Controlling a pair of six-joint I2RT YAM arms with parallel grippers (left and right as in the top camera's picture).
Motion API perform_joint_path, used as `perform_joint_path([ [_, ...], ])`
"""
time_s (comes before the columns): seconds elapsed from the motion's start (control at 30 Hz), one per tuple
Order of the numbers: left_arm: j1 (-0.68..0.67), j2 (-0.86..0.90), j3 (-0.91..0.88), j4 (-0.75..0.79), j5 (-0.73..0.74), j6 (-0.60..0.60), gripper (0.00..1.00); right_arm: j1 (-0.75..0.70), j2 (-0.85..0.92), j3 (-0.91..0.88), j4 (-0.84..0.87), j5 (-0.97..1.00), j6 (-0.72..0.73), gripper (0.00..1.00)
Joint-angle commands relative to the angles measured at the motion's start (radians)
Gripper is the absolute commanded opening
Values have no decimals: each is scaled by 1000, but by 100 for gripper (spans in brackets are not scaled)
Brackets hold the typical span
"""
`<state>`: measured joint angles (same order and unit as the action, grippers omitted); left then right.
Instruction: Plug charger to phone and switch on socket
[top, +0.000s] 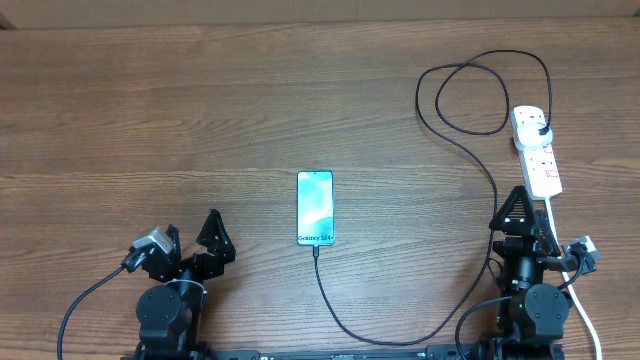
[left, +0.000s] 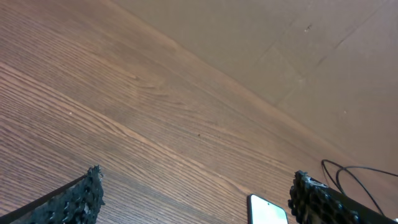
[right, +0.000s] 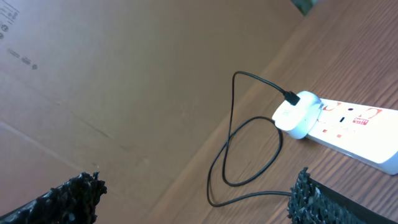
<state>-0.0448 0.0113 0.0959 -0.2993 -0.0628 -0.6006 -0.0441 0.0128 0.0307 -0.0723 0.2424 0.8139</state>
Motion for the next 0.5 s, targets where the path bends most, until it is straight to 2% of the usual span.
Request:
perform_joint_path([
  [0.0, 7, -4, -5, 3, 8, 2, 100, 5, -10, -23, 15, 4, -13, 100],
  [0.13, 7, -4, -5, 3, 8, 2, 100, 4, -11, -23, 15, 12, -23, 100],
  [0.23, 7, -4, -5, 3, 8, 2, 100, 4, -10, -23, 16, 15, -133, 100],
  [0.37, 7, -4, -5, 3, 8, 2, 100, 4, -10, -23, 16, 19, -174, 100],
  [0.47, 7, -4, -5, 3, 8, 2, 100, 4, -10, -23, 16, 16, -279, 100],
])
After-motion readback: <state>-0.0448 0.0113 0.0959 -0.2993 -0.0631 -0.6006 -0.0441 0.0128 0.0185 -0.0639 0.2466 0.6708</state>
